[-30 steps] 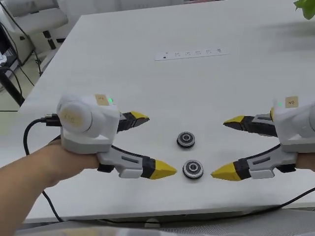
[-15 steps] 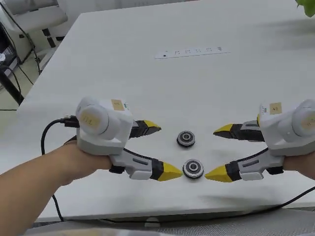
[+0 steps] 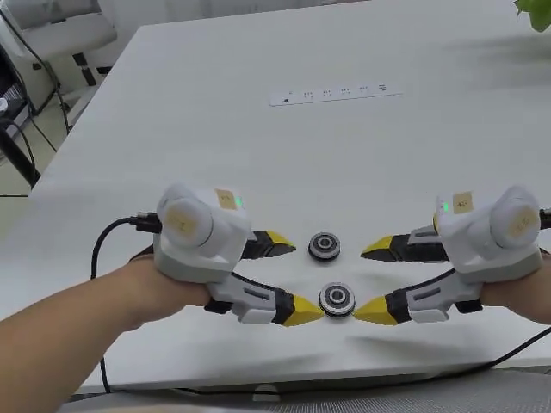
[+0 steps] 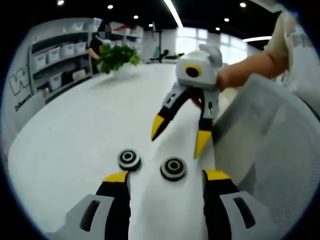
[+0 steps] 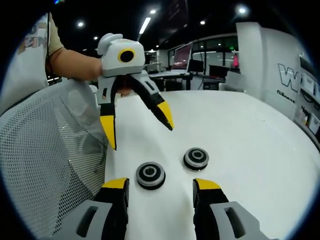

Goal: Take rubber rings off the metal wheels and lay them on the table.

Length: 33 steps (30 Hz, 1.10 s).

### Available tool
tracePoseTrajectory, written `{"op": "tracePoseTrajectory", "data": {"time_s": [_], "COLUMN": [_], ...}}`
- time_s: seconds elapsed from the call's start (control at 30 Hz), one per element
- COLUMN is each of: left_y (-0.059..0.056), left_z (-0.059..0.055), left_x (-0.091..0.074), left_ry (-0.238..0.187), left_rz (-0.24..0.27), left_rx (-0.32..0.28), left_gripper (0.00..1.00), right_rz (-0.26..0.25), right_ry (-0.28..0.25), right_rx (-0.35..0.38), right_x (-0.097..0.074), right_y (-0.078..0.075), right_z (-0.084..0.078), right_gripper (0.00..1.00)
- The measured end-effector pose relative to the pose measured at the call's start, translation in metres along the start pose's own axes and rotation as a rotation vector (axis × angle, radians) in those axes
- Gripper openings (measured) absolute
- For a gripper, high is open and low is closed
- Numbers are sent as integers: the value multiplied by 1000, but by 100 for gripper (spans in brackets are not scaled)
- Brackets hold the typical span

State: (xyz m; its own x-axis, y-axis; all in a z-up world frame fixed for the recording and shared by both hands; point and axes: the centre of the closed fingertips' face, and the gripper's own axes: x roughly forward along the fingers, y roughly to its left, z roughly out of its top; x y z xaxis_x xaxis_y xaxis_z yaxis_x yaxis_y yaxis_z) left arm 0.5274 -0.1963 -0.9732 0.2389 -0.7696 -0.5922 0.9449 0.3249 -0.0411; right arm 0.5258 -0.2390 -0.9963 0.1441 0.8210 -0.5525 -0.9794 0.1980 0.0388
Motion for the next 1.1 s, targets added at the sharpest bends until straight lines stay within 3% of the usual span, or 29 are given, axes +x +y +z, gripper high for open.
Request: {"op": "tracePoseTrajectory", "data": {"time_s": [0.7, 1.1], "left_y": [-18, -21], "left_z": [-1, -6], "left_x": [26, 36], "left_ry": [22, 57], "left_rz": [-69, -66], "left_rx": [4, 34], "left_gripper": [35, 25], "right_rz": [31, 27], "right_ry": [18, 17], "right_rx": [-1, 12], "right_x": [7, 6], "right_y": [5, 7], "right_z": [-9, -13], "right_gripper": [45, 44]}}
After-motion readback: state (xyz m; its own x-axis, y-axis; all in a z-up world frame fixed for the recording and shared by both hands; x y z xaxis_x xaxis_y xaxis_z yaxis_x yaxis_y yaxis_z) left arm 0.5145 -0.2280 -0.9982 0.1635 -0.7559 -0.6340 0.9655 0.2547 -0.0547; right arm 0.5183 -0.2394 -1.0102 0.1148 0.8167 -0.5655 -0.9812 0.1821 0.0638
